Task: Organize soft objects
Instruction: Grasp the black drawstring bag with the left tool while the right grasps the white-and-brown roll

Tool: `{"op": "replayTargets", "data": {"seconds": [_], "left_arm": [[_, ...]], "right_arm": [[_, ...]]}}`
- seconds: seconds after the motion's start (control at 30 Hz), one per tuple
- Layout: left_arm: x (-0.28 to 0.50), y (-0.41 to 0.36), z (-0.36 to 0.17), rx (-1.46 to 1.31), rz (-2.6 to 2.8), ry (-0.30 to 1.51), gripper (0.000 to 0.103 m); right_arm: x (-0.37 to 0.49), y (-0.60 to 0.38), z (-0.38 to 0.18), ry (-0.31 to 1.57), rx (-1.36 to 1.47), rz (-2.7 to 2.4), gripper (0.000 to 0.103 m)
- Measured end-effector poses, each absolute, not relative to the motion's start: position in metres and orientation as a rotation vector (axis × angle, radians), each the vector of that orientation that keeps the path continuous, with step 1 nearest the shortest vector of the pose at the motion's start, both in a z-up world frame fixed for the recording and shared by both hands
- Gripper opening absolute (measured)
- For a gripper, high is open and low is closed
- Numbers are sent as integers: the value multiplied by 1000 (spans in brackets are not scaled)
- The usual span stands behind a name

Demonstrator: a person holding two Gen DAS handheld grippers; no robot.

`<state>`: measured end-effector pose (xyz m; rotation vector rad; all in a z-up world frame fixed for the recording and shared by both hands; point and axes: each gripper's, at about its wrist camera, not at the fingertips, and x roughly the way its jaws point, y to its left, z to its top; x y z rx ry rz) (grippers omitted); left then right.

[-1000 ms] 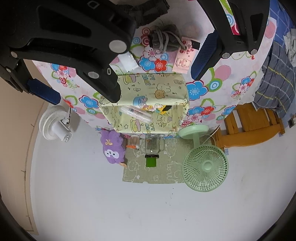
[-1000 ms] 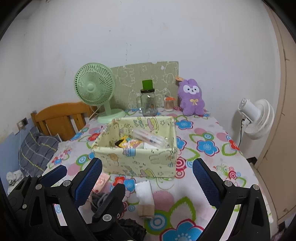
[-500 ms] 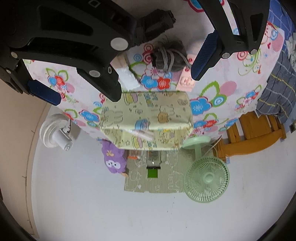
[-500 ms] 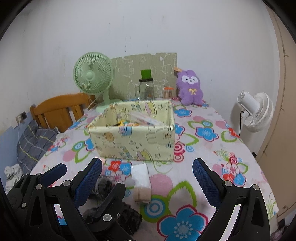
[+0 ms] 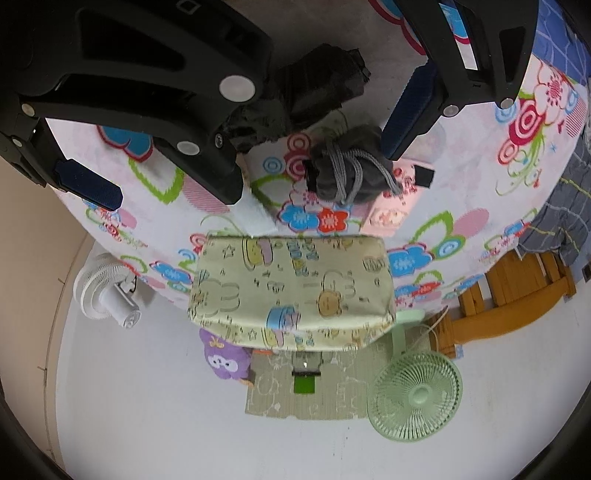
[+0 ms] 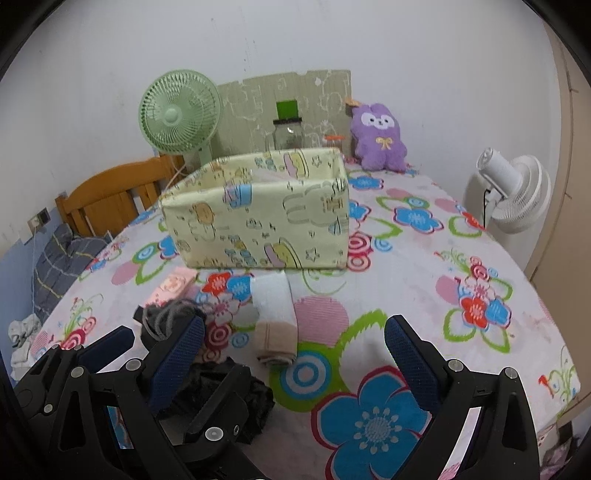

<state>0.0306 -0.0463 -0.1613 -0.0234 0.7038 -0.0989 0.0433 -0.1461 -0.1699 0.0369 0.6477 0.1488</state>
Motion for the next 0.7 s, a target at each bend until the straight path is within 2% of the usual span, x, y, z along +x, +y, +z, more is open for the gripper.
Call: {"op": "replayTargets", "data": {"seconds": [0.3,0.4,0.5,0.53,0.7], "left_arm": [[39,-44,-173,-49,-112,755,93],[41,-43,-176,-55,-120,765,82],[42,-42,-177,-61,-131,770,76],[42,-42,-177,-62,-133,767,69],[45,-41,-174,-55,-131,759,63]], "right_arm": [[53,-145,-182,689,52,158,100],[56,-144,-185,700,48,161,100],[59,-143,-187,711,54,171,100],[59,-142,-188,712,56,173,100],[65,-141,-187,721,64,180,100]]}}
